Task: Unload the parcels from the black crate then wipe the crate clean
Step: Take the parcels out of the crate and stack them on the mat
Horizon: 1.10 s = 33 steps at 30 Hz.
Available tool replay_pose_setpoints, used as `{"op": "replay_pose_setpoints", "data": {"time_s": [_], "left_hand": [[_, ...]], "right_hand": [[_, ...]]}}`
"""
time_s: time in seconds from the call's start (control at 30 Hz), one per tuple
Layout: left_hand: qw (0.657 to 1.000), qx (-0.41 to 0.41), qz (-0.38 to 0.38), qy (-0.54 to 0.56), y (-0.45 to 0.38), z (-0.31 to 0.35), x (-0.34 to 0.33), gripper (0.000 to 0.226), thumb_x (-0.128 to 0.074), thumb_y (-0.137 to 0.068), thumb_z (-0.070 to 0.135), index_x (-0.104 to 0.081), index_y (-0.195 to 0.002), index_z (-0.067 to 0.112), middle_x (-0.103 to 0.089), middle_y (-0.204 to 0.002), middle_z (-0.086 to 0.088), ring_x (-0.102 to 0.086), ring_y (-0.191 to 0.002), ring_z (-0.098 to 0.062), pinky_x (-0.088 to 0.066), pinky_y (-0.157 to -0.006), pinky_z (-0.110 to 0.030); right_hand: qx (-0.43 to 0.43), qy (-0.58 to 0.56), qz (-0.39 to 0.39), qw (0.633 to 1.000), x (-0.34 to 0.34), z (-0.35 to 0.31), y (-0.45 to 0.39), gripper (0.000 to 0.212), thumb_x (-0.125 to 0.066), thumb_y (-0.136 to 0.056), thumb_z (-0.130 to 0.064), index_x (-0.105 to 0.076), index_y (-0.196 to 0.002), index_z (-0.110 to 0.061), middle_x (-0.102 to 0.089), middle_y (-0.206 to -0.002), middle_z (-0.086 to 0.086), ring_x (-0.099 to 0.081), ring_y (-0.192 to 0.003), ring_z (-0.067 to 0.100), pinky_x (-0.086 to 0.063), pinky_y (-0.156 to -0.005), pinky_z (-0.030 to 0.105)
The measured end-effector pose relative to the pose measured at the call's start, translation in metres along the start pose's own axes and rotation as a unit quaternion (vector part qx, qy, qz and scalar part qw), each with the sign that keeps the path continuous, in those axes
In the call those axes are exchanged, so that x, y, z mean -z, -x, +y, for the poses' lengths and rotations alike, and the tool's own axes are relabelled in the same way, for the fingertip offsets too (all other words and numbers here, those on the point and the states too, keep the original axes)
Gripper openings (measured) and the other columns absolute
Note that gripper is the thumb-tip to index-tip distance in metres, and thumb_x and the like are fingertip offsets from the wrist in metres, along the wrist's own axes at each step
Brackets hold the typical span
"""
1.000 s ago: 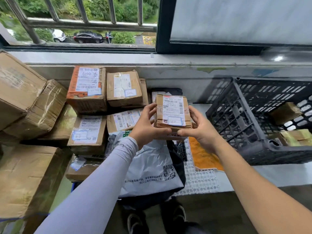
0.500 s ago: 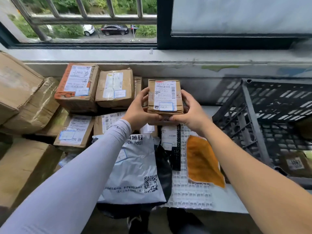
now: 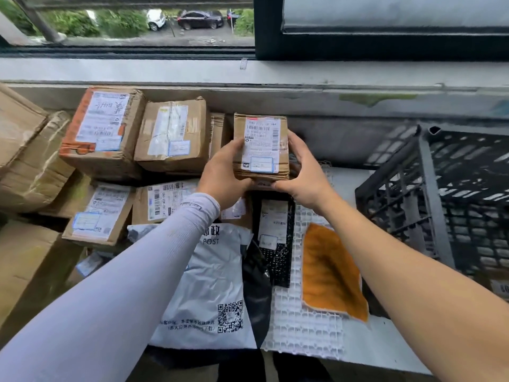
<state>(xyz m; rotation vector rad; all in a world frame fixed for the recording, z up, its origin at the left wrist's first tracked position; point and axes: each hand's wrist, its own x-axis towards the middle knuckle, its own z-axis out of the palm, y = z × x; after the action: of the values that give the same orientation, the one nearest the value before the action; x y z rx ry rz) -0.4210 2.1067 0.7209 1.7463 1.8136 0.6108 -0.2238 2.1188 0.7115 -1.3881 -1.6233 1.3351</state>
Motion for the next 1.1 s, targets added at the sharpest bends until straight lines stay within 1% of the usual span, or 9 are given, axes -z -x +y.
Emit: {"op": "replay_pose_setpoints", "data": {"time_s": [0.07, 0.13, 0.23, 0.3, 0.5, 0.63, 0.77, 0.97, 1.1], "left_hand": [[0.995, -0.041, 0.0, -0.086, -0.01, -0.005, -0.004, 0.091, -0.079, -0.085, 0.019, -0.03, -0.161, 0.019, -0.037, -0.164, -0.002, -0.041, -0.146, -0.022, -0.033, -0.121, -0.035], [0.976, -0.071, 0.006, -0.207, -0.016, -0.008, -0.01, 0.089, -0.075, -0.089, 0.031, -0.025, -0.162, 0.02, -0.031, -0.166, -0.007, -0.037, -0.148, -0.03, -0.028, -0.124, -0.046], [0.934, -0.074, 0.018, -0.349, -0.018, -0.008, -0.016, 0.086, -0.06, -0.096, 0.05, -0.014, -0.163, 0.023, -0.024, -0.169, -0.011, -0.015, -0.157, -0.036, 0.009, -0.123, -0.059], [0.92, -0.069, 0.027, -0.386, -0.022, -0.011, -0.017, 0.084, -0.052, -0.097, 0.055, -0.013, -0.164, 0.022, -0.023, -0.169, -0.014, -0.007, -0.159, -0.038, 0.02, -0.117, -0.062], [0.901, -0.042, 0.017, -0.432, -0.022, -0.018, -0.018, 0.08, -0.044, -0.1, 0.054, -0.013, -0.164, 0.015, -0.021, -0.168, -0.022, -0.001, -0.158, -0.04, 0.019, -0.12, -0.062], [0.899, -0.019, 0.008, -0.437, -0.021, -0.018, -0.019, 0.075, -0.035, -0.104, 0.053, -0.007, -0.165, 0.02, -0.011, -0.172, -0.014, 0.002, -0.159, -0.038, 0.024, -0.114, -0.065], [0.891, -0.009, -0.007, -0.454, -0.022, -0.019, -0.019, 0.076, -0.028, -0.104, 0.059, 0.0, -0.165, 0.023, -0.006, -0.173, -0.008, 0.004, -0.159, -0.037, 0.025, -0.111, -0.071], [0.899, 0.004, -0.024, -0.438, -0.021, -0.018, -0.018, 0.077, -0.027, -0.105, 0.059, 0.003, -0.166, 0.024, -0.002, -0.174, -0.007, -0.001, -0.159, -0.039, 0.017, -0.112, -0.076], [0.898, 0.006, -0.036, -0.439, -0.023, -0.017, -0.016, 0.078, -0.026, -0.105, 0.061, 0.004, -0.166, 0.023, 0.0, -0.173, -0.008, 0.0, -0.158, -0.041, 0.016, -0.11, -0.079]], "right_hand": [[-0.012, 0.012, 0.016, 1.0, -0.003, 0.004, -0.008, 0.107, -0.085, -0.07, -0.001, -0.033, -0.159, -0.029, -0.044, -0.156, -0.011, -0.049, -0.131, -0.003, -0.043, -0.105, 0.016], [-0.024, 0.018, 0.029, 0.999, -0.007, 0.008, -0.015, 0.103, -0.081, -0.073, 0.009, -0.037, -0.158, -0.028, -0.04, -0.159, -0.008, -0.046, -0.134, 0.003, -0.045, -0.111, 0.026], [-0.037, 0.024, 0.032, 0.998, -0.01, 0.013, -0.023, 0.1, -0.08, -0.074, 0.01, -0.038, -0.158, -0.026, -0.04, -0.161, -0.006, -0.046, -0.137, 0.007, -0.045, -0.115, 0.033], [-0.039, 0.039, 0.03, 0.998, -0.01, 0.014, -0.03, 0.1, -0.082, -0.074, 0.006, -0.039, -0.157, -0.028, -0.038, -0.163, -0.006, -0.045, -0.141, 0.01, -0.042, -0.117, 0.036], [-0.038, 0.094, 0.009, 0.995, -0.02, 0.012, -0.043, 0.1, -0.082, -0.076, -0.003, -0.035, -0.159, -0.034, -0.024, -0.169, -0.005, -0.035, -0.15, 0.014, -0.035, -0.122, 0.039], [-0.036, 0.124, -0.002, 0.992, -0.028, 0.006, -0.048, 0.098, -0.081, -0.08, -0.005, -0.031, -0.16, -0.033, -0.018, -0.171, -0.005, -0.031, -0.152, 0.014, -0.028, -0.123, 0.029], [-0.036, 0.172, 0.001, 0.984, -0.03, 0.004, -0.048, 0.095, -0.078, -0.085, -0.008, -0.027, -0.162, -0.033, -0.016, -0.171, -0.006, -0.027, -0.153, 0.014, -0.022, -0.115, 0.016], [-0.049, 0.133, -0.001, 0.99, -0.033, 0.003, -0.048, 0.098, -0.079, -0.081, 0.0, -0.031, -0.161, -0.029, -0.017, -0.171, -0.002, -0.026, -0.153, 0.011, -0.025, -0.125, 0.028], [-0.072, 0.054, 0.001, 0.996, -0.03, 0.002, -0.049, 0.105, -0.081, -0.071, 0.011, -0.037, -0.159, -0.028, -0.023, -0.169, -0.002, -0.039, -0.148, 0.013, -0.042, -0.117, 0.035]]}}
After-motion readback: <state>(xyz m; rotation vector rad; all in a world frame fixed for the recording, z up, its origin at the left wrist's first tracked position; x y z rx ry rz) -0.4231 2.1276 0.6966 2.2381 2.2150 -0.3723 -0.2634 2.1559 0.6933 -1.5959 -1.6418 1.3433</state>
